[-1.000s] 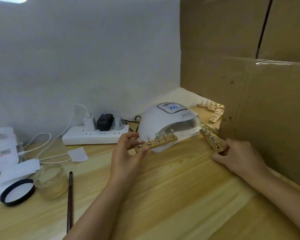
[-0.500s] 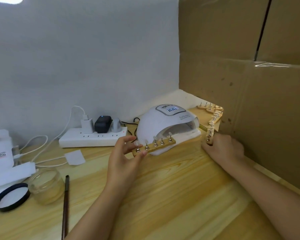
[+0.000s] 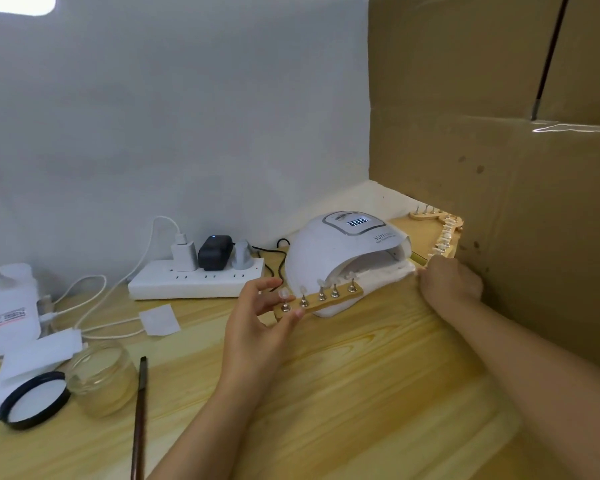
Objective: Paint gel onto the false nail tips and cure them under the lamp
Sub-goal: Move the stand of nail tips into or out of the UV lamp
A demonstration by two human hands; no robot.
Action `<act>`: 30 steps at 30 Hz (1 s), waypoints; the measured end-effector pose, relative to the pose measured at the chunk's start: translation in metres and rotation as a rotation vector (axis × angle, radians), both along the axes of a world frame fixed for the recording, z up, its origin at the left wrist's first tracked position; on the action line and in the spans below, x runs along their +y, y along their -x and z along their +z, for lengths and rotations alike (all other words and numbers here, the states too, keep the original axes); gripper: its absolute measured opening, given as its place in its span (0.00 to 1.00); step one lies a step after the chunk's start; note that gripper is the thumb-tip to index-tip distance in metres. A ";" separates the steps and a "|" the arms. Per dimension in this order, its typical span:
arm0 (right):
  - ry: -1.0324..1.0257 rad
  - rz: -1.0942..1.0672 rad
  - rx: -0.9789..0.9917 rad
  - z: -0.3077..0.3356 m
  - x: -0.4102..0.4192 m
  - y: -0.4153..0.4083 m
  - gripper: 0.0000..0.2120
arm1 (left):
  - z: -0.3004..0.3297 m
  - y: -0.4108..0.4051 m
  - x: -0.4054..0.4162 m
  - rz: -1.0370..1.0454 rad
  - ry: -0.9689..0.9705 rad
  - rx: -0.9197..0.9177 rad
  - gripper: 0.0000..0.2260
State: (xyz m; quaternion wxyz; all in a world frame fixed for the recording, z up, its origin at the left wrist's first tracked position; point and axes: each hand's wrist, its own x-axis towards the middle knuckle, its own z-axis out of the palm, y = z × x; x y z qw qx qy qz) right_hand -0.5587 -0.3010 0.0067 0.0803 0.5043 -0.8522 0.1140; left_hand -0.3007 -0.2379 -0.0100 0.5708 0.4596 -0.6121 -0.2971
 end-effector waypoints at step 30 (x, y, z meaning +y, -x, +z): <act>-0.060 0.602 -1.600 0.014 0.058 -0.046 0.12 | 0.003 0.005 0.009 0.010 0.139 -0.085 0.21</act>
